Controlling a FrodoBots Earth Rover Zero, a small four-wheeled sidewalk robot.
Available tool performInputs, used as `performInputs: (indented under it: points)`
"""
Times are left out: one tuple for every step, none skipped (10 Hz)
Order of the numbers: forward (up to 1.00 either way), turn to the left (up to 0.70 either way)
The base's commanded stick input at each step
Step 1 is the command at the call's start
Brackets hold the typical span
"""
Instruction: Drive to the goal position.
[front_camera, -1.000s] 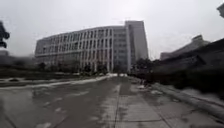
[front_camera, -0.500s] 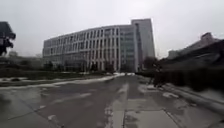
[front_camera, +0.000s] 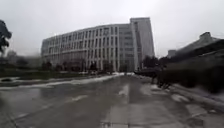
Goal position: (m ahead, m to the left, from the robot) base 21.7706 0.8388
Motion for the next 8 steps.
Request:
performInputs:
  points:
    - [1.0,0.0]
    - [1.0,0.0]
    - [1.0,0.0]
    - [1.0,0.0]
    - [1.0,0.0]
    - [1.0,0.0]
    - [1.0,0.0]
    - [1.0,0.0]
